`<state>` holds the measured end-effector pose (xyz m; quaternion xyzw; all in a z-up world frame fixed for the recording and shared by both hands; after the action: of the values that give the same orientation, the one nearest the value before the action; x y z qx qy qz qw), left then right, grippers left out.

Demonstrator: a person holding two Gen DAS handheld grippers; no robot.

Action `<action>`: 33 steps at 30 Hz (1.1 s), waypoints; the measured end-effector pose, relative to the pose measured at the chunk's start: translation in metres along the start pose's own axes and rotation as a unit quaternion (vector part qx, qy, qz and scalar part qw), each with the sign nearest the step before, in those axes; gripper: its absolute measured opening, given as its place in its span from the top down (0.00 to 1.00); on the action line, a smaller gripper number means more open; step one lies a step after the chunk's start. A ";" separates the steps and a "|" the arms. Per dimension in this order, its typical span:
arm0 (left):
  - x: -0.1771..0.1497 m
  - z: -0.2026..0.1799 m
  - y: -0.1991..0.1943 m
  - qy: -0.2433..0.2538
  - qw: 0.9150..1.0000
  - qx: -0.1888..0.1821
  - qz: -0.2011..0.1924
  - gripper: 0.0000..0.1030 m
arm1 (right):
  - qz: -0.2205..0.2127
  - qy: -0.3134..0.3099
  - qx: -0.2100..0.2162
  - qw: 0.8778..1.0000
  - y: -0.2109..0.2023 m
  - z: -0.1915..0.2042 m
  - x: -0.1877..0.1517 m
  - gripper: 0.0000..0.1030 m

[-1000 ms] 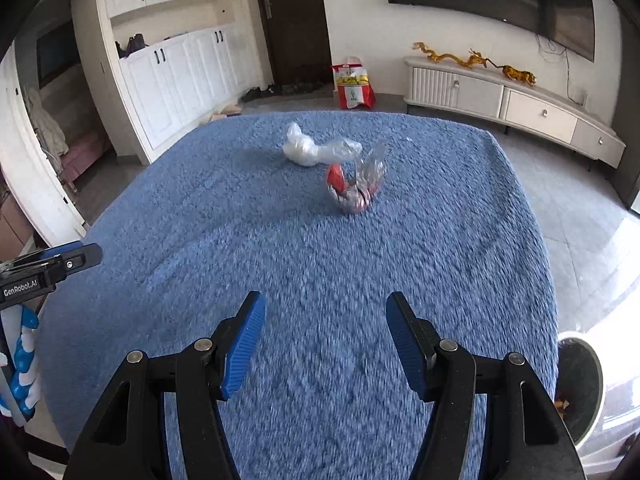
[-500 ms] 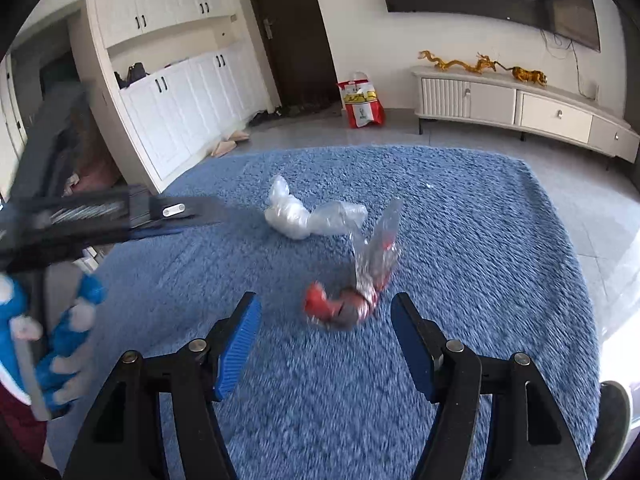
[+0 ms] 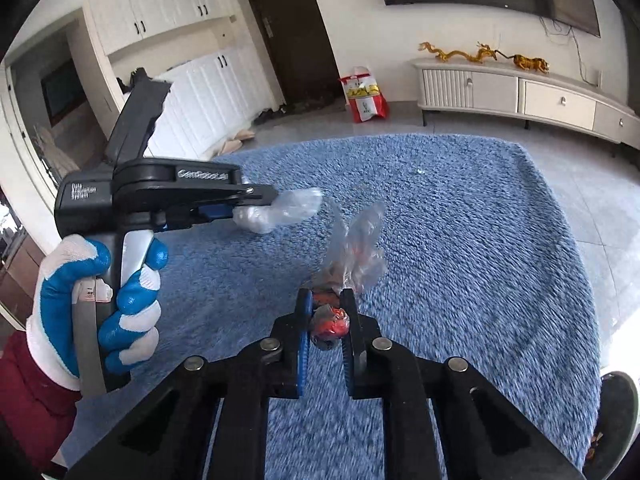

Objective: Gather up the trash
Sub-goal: 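Carry the plastic bag and bottle to the white bin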

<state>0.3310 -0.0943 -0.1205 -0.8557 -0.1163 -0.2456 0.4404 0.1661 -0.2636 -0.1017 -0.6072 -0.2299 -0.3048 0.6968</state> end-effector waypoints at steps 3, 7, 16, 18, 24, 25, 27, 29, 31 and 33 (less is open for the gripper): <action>-0.009 -0.001 -0.035 0.003 1.000 0.002 -0.018 0.69 | -0.013 0.000 0.003 1.000 -0.024 0.002 -0.005 0.88; -0.012 -0.013 -0.073 0.012 0.999 0.005 -0.036 0.69 | -0.036 0.005 0.002 0.999 -0.061 -0.003 -0.011 0.88; -0.025 -0.096 -0.128 0.060 0.996 -0.037 -0.059 0.69 | -0.103 0.034 -0.054 0.993 -0.166 -0.068 -0.032 0.88; -0.036 -0.130 -0.122 0.083 0.994 -0.053 -0.047 0.69 | -0.107 0.050 -0.077 0.990 -0.183 -0.094 -0.044 0.88; -0.079 -0.230 -0.066 0.149 0.985 -0.089 0.016 0.69 | -0.093 0.109 -0.148 0.979 -0.208 -0.183 -0.087 0.88; -0.087 -0.242 -0.057 0.157 0.983 -0.092 0.026 0.69 | -0.089 0.117 -0.159 0.976 -0.210 -0.198 -0.094 0.88; -0.104 -0.273 -0.029 0.172 0.979 -0.100 0.052 0.69 | -0.079 0.133 -0.176 0.972 -0.209 -0.223 -0.105 0.88; -0.118 -0.297 -0.007 0.180 0.975 -0.107 0.074 0.69 | -0.067 0.148 -0.191 0.968 -0.206 -0.248 -0.115 0.87; -0.134 -0.320 0.019 0.187 0.971 -0.113 0.100 0.69 | -0.056 0.162 -0.198 0.965 -0.198 -0.267 -0.122 0.87; -0.148 -0.340 0.045 0.189 0.967 -0.116 0.125 0.68 | -0.045 0.174 -0.203 0.962 -0.187 -0.284 -0.126 0.87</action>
<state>0.1158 -0.3933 -0.0621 -0.8465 0.1068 -0.3578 0.3794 -0.0689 -0.5401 -0.1009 -0.6625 -0.0656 -0.4775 0.5734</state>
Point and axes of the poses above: each gripper's, at about its wrist camera, not at the fingertips, and y roughly the way its jaws point, z to its left, x to its top, the point moved 4 cm from there along y, roughly the way its jaws point, and after that the axes turned 10 degrees about -x, right-handed, at the moved point
